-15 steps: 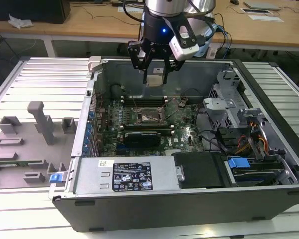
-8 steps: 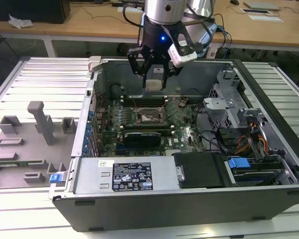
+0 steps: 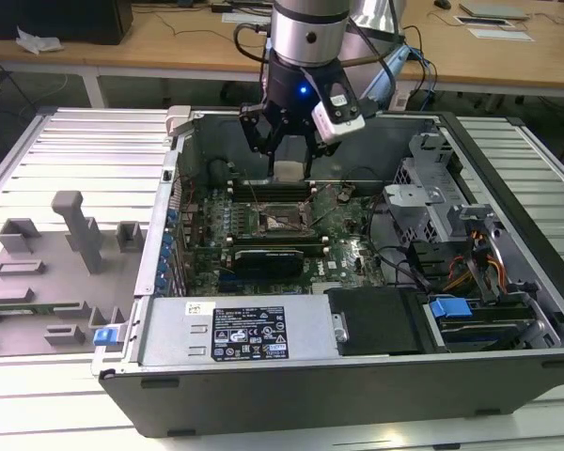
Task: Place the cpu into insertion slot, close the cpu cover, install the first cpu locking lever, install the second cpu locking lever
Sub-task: 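Place the cpu into insertion slot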
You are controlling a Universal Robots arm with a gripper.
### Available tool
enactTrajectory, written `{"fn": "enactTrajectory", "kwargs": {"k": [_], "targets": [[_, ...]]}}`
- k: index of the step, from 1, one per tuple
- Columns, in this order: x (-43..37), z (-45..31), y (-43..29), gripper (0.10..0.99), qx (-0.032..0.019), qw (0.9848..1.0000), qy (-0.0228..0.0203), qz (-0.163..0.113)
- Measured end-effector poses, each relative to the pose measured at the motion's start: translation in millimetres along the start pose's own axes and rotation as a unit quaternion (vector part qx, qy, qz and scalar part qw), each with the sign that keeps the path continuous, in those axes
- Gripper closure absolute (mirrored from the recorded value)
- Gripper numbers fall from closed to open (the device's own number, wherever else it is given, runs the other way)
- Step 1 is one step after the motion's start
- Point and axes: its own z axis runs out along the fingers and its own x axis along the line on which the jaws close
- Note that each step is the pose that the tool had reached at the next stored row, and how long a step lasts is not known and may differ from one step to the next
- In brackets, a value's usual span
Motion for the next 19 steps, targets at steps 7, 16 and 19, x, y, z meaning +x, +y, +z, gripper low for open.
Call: {"fn": "enactTrajectory", "kwargs": {"k": [7,16,19], "targets": [[-0.1,3.3,-0.3,0.545,-0.0017,0.9961,-0.0077,0.087],[-0.1,6.3,-0.6,0.545,-0.0036,0.9806,-0.0171,0.195],[-0.1,7.2,-0.6,0.545,-0.0042,0.9741,-0.0197,0.225]]}}
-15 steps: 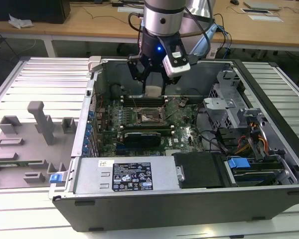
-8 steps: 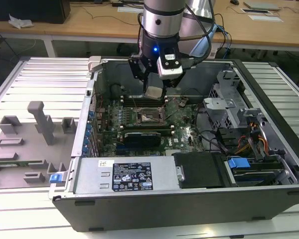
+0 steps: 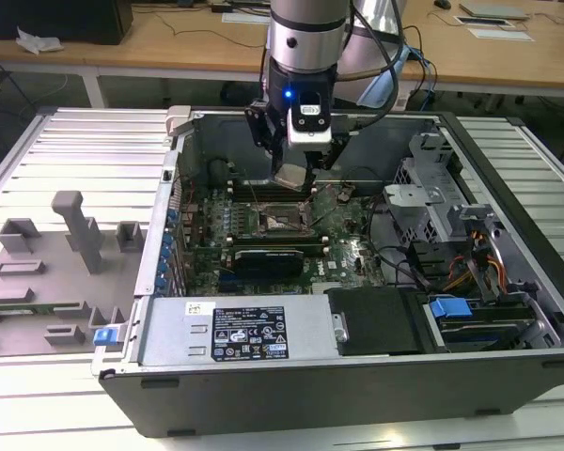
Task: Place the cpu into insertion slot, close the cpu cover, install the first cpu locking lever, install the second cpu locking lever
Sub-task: 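Place the cpu into insertion slot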
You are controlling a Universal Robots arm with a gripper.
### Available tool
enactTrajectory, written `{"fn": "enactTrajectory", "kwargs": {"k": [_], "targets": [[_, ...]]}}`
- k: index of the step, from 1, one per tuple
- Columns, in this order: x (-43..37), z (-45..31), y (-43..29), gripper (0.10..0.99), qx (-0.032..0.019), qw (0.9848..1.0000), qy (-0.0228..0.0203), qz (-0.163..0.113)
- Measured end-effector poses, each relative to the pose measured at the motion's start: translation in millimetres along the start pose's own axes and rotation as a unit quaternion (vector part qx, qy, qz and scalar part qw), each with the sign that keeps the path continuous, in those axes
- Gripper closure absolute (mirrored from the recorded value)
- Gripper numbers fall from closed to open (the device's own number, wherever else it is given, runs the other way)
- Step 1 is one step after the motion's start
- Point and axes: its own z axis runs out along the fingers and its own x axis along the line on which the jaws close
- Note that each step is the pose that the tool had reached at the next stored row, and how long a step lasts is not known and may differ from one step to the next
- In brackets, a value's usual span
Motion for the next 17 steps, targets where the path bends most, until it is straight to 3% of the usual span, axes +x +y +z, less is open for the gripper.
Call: {"fn": "enactTrajectory", "kwargs": {"k": [4,6,10,15,17], "targets": [[0.0,1.3,-0.1,0.545,-0.0008,0.9991,-0.0038,0.043],[0.0,2.1,-0.2,0.545,-0.0013,0.9973,-0.0065,0.074],[-0.1,3.0,-0.3,0.545,-0.0020,0.9940,-0.0096,0.109],[-0.1,5.3,-0.5,0.545,-0.0032,0.9849,-0.0152,0.173],[-0.1,6.9,-0.6,0.545,-0.0038,0.9781,-0.0182,0.207]]}}
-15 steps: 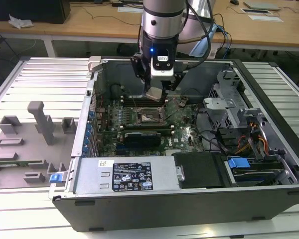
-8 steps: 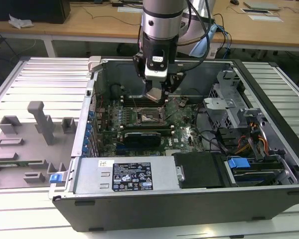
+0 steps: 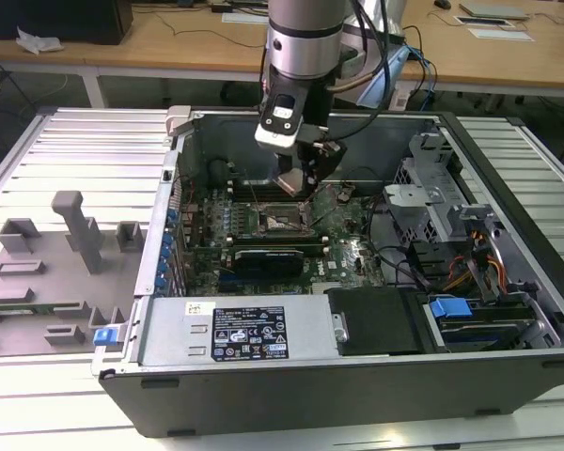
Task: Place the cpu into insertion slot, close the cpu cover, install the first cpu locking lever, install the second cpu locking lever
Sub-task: 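Place the cpu into insertion slot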
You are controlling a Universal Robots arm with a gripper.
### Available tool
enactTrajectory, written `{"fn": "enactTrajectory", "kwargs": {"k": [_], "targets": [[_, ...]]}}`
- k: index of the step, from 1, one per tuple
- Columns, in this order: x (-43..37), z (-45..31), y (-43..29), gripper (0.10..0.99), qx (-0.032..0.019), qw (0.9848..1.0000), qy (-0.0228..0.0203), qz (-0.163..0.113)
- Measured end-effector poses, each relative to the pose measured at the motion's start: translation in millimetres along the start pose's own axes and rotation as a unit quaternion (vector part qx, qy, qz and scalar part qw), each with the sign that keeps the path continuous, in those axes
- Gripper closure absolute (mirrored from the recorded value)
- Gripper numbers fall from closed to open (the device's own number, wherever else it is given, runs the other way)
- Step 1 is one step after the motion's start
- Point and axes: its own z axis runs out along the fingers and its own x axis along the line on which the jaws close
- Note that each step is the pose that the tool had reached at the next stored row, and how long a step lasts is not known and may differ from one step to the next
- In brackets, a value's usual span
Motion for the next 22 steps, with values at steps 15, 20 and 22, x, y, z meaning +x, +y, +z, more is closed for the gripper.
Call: {"fn": "enactTrajectory", "kwargs": {"k": [15,20,22], "targets": [[-0.2,8.7,-0.8,0.545,-0.0039,0.9772,-0.0185,0.212],[-0.2,12.9,-1.1,0.545,-0.0050,0.9628,-0.0236,0.269],[-0.3,16.8,-1.5,0.545,-0.0054,0.9561,-0.0256,0.292]]}}
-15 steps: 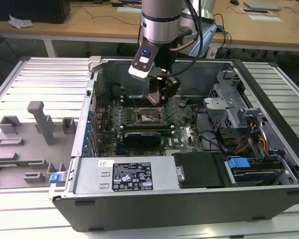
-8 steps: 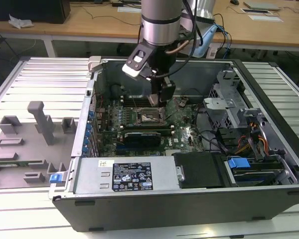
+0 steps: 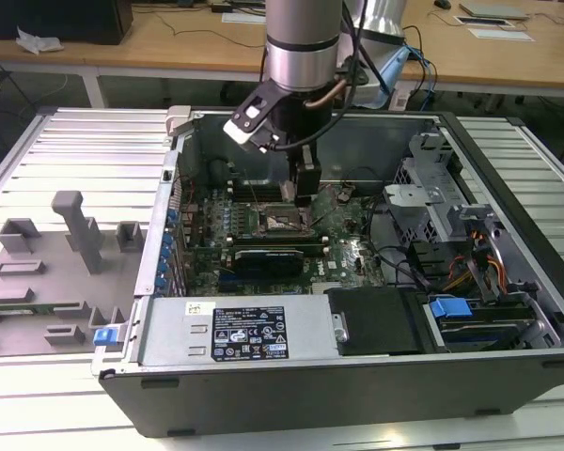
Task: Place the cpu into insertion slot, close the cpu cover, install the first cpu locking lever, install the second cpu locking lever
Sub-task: 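Place the cpu into insertion slot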
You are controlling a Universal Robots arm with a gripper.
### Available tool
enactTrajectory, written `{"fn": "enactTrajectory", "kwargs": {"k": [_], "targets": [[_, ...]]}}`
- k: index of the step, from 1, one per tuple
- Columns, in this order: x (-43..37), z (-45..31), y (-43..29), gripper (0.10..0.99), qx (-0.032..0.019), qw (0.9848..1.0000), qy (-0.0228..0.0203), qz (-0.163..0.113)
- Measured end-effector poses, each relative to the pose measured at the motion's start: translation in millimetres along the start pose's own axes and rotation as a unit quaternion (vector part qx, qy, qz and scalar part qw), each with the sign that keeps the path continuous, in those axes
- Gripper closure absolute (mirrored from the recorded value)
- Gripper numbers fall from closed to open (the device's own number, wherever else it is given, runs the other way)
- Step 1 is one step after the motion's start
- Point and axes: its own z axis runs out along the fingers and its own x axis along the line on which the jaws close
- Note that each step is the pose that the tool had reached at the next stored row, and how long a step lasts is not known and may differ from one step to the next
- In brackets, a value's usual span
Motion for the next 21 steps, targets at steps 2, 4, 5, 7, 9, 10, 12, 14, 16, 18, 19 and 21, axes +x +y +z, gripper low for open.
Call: {"fn": "enactTrajectory", "kwargs": {"k": [2,4,5,7,9,10,12,14,16,18,19,21], "targets": [[0.0,3.7,-0.3,0.545,-0.0002,0.9999,-0.0011,0.013],[0.7,6.9,-0.7,0.545,-0.0004,0.9998,-0.0016,0.019],[1.3,8.4,-0.8,0.545,-0.0004,0.9998,-0.0018,0.020],[3.6,13.2,-3.0,0.545,-0.0004,0.9998,-0.0019,0.021],[5.8,17.3,-7.2,0.545,-0.0006,0.9998,-0.0017,0.019],[6.8,19.4,-8.8,0.545,-0.0008,0.9998,-0.0016,0.018],[8.4,23.9,-11.0,0.545,-0.0010,0.9999,-0.0013,0.014],[10.0,28.9,-11.8,0.545,-0.0008,0.9999,-0.0009,0.010],[11.4,33.1,-12.5,0.545,-0.0008,1.0000,-0.0006,0.007],[13.2,36.5,-13.3,0.545,-0.0007,1.0000,-0.0006,0.005],[14.9,39.1,-14.0,0.545,-0.0007,1.0000,-0.0003,0.004],[16.4,42.0,-14.6,0.545,-0.0007,1.0000,-0.0001,0.002]]}}
